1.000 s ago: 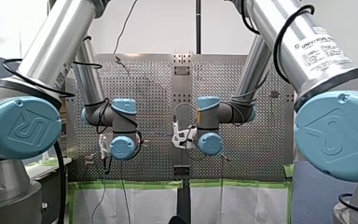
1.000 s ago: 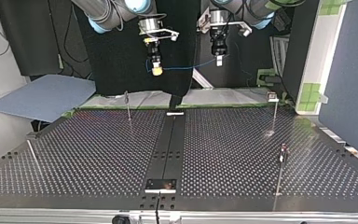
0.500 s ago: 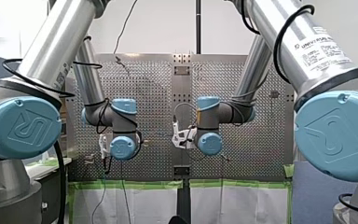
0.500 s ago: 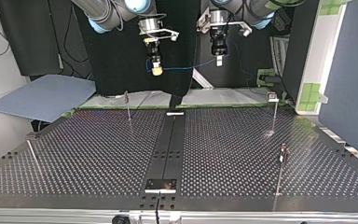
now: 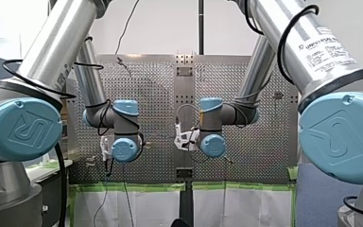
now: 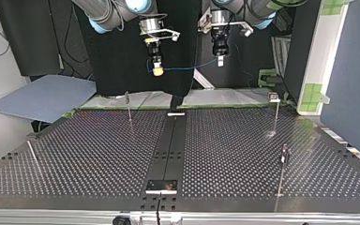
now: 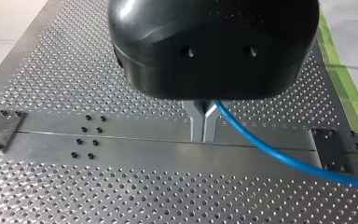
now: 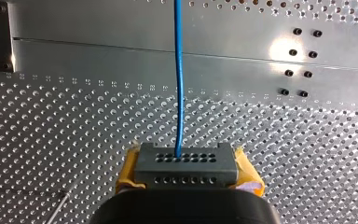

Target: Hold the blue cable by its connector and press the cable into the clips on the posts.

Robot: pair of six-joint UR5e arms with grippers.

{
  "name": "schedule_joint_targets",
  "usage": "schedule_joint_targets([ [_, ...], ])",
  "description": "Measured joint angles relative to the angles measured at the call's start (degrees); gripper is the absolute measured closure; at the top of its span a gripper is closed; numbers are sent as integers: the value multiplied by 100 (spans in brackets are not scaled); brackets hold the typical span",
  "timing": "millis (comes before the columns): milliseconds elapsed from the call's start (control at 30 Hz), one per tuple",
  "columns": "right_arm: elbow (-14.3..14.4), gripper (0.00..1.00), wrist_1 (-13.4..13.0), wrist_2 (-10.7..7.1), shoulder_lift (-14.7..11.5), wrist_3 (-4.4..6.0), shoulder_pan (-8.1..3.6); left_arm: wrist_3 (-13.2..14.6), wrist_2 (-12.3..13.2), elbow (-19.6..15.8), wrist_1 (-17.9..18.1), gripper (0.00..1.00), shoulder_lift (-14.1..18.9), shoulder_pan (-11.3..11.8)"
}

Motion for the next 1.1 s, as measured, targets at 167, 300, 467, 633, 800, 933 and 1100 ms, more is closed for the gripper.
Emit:
schedule_joint_targets([
  [167,0,100,0,0,0,0,0,0,0,0,0,100,0,0],
  [300,0,100,0,0,0,0,0,0,0,0,0,100,0,0],
  [467,0,100,0,0,0,0,0,0,0,0,0,100,0,0],
  [633,-2,100,0,0,0,0,0,0,0,-3,1,100,0,0],
  [800,-1,100,0,0,-5,0,0,46,0,-22,-13,100,-123,-97],
  [933,-1,100,0,0,-8,0,0,58,0,-25,-17,100,-298,-140],
  [1100,-1,100,0,0,-8,0,0,61,0,-26,-17,100,-393,-148],
])
